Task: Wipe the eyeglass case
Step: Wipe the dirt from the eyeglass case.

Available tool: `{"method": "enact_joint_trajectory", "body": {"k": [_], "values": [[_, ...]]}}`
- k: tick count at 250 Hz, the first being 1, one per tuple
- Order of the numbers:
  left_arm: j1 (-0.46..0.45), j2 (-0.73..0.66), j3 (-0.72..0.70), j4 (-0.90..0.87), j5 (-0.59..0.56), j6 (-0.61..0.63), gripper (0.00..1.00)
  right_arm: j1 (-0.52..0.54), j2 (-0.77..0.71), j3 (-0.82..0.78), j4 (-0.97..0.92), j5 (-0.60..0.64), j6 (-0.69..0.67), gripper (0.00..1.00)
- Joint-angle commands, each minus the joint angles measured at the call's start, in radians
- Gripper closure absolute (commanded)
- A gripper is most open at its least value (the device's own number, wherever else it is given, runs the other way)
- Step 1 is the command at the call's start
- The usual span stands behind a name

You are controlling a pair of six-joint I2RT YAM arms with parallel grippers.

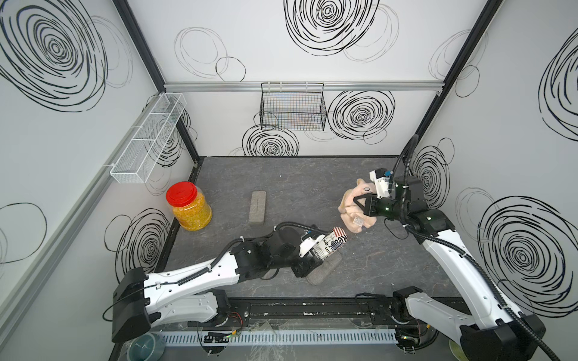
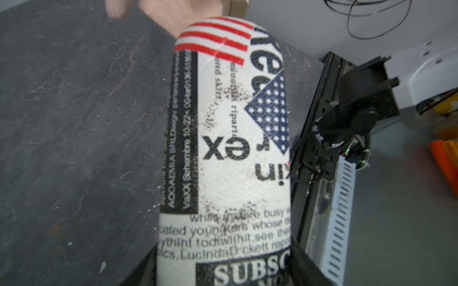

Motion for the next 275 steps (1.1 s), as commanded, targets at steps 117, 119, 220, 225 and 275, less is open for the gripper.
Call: {"method": "enact_joint_trajectory", "body": {"k": [117,119,220,225,275], "values": [[-0.13,-0.009,0.056,0.002,-0.43,0.19,0.36,0.104,0.135,0.115,-0.057,-0.363,-0.116,0.95],[-0.131,-0.008,0.057,0.002,-0.43,0.191,0.36,0.109,0.14,0.116,-0.056,-0.364,-0.117,0.95],[-0.157,0.03,0.076,0.014,-0.439,0.216,0.37,0.299,0.327,0.144,0.012,-0.459,-0.124,0.95],[-0.158,0.032,0.075,0.016,-0.438,0.217,0.37,0.309,0.334,0.146,0.021,-0.463,-0.121,0.95],[-0.16,0.043,0.078,0.019,-0.447,0.212,0.37,0.372,0.409,0.169,0.016,-0.473,-0.122,0.96]]}}
